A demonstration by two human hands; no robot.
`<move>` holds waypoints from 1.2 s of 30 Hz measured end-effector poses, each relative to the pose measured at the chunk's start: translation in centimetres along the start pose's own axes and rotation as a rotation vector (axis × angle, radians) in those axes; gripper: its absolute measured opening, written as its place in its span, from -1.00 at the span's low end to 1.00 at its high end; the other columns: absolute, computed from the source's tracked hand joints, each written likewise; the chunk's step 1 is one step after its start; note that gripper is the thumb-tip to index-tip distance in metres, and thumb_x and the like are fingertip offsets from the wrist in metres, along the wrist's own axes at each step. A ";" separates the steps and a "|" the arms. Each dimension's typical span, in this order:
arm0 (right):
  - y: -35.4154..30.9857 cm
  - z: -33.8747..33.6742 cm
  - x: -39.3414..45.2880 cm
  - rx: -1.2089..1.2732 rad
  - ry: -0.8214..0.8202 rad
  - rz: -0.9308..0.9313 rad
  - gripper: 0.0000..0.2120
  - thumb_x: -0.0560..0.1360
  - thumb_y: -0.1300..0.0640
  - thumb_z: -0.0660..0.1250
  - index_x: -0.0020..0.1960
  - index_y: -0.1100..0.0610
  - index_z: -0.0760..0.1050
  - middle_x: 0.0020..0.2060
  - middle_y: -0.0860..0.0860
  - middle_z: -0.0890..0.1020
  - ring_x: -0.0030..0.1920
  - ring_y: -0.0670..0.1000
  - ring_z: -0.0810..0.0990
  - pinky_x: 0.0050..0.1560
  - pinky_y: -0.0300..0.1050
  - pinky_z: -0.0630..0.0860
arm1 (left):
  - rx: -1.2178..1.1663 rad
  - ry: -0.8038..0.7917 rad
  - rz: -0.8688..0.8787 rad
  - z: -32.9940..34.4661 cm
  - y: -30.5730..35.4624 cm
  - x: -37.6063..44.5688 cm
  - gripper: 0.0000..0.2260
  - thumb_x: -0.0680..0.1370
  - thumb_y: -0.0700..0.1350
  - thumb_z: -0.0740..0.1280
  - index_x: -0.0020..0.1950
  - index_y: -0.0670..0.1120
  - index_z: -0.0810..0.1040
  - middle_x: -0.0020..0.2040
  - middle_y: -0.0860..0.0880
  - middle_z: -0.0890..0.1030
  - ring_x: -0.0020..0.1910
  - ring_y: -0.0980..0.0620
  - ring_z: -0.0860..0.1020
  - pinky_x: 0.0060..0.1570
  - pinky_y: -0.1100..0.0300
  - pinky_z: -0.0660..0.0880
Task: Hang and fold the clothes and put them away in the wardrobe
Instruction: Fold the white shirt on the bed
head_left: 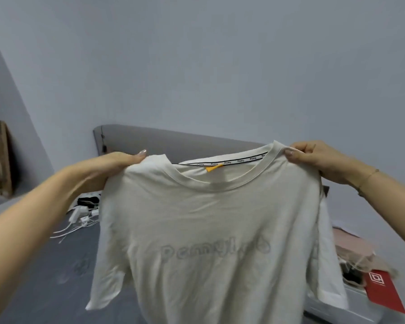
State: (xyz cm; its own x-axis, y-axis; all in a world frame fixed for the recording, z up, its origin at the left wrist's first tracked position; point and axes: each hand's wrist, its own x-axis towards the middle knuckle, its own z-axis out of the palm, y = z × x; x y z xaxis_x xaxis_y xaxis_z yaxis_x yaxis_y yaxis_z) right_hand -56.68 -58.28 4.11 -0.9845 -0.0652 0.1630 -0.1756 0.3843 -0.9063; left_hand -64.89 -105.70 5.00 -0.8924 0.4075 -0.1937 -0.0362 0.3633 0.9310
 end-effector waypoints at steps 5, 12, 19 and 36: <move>6.5 -1.1 10.6 -0.094 0.040 -0.019 -0.77 0.54 -0.03 0.35 -0.09 0.13 0.61 -0.26 0.00 0.63 -0.27 -0.08 0.57 -0.25 -0.23 0.50 | 0.123 0.078 0.058 -0.4 -1.7 10.3 -0.83 0.50 0.00 0.43 -0.03 -0.09 0.63 -0.10 -0.05 0.68 -0.17 0.02 0.64 -0.27 0.25 0.57; 9.7 -4.2 24.6 -0.483 0.186 -0.279 -0.75 0.58 0.03 0.30 -0.25 0.06 0.45 -0.40 -0.05 0.45 -0.31 -0.04 0.41 -0.28 -0.23 0.30 | 0.311 0.574 0.284 -1.5 -1.3 26.5 -0.81 0.48 -0.07 0.48 -0.27 -0.12 0.58 -0.36 0.03 0.51 -0.31 0.11 0.40 -0.29 0.18 0.30; 8.8 -6.4 29.1 -0.564 0.325 -0.437 -0.84 0.59 -0.02 0.29 -0.11 0.02 0.48 -0.36 0.03 0.52 -0.29 0.05 0.44 -0.21 -0.07 0.32 | 0.394 0.691 0.480 -4.4 3.4 29.6 -0.80 0.50 0.01 0.45 -0.31 0.24 0.62 -0.38 0.26 0.57 -0.36 0.34 0.45 -0.34 0.42 0.32; 21.7 21.9 4.5 -0.817 -0.237 -0.194 -0.65 0.60 -0.26 -0.02 -0.05 -0.03 0.35 -0.31 -0.07 0.52 -0.31 0.00 0.50 -0.32 -0.20 0.23 | 0.992 0.238 0.461 -4.5 -30.0 9.0 -0.68 0.58 0.10 0.14 0.11 0.02 0.63 -0.11 0.06 0.56 -0.20 0.01 0.54 -0.34 0.08 0.47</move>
State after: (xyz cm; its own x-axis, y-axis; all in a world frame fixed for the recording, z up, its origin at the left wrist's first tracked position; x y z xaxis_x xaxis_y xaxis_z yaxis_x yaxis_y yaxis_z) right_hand -65.00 -70.37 -23.30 -0.9283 -0.3529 0.1173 -0.3719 0.8809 -0.2928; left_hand -73.83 -116.70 -23.33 -0.7949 0.5437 0.2693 0.6003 0.7693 0.2186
